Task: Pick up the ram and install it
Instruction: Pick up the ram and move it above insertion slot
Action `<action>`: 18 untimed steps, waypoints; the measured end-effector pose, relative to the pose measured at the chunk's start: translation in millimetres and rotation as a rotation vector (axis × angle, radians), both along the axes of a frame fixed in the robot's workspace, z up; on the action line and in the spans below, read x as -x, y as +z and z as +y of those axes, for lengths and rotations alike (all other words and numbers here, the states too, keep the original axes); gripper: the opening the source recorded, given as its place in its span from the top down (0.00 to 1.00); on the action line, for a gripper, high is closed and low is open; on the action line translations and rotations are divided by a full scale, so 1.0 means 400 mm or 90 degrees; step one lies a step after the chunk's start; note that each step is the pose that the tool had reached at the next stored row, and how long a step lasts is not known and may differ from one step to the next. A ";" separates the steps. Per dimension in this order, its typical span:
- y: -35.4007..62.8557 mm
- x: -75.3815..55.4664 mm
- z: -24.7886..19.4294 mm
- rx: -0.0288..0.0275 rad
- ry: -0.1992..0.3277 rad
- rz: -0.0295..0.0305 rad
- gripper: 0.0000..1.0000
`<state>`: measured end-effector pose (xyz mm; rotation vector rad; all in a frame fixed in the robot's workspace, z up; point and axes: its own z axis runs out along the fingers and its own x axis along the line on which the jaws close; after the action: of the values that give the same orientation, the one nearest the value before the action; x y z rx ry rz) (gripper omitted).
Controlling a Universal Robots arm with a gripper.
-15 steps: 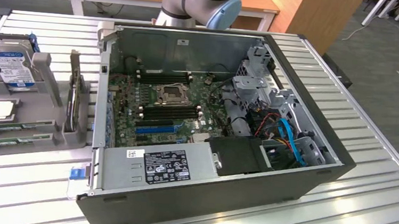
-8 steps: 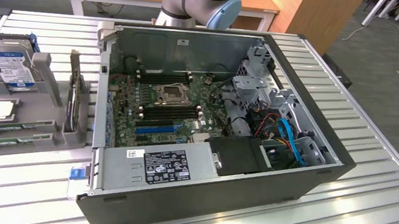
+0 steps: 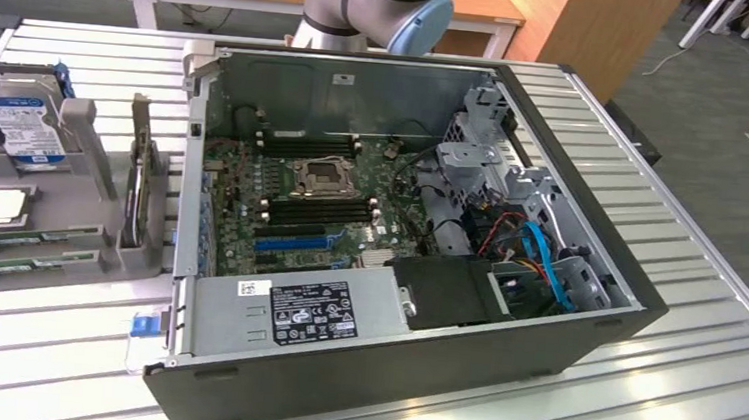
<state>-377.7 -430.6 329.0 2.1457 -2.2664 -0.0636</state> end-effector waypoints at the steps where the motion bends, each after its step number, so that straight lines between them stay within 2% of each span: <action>1: -0.002 0.000 0.000 0.0000 0.000 0.0000 0.70; 18: -0.029 0.000 0.000 0.0001 0.000 0.0001 0.70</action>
<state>-377.7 -430.8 317.4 2.1456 -2.2662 -0.0636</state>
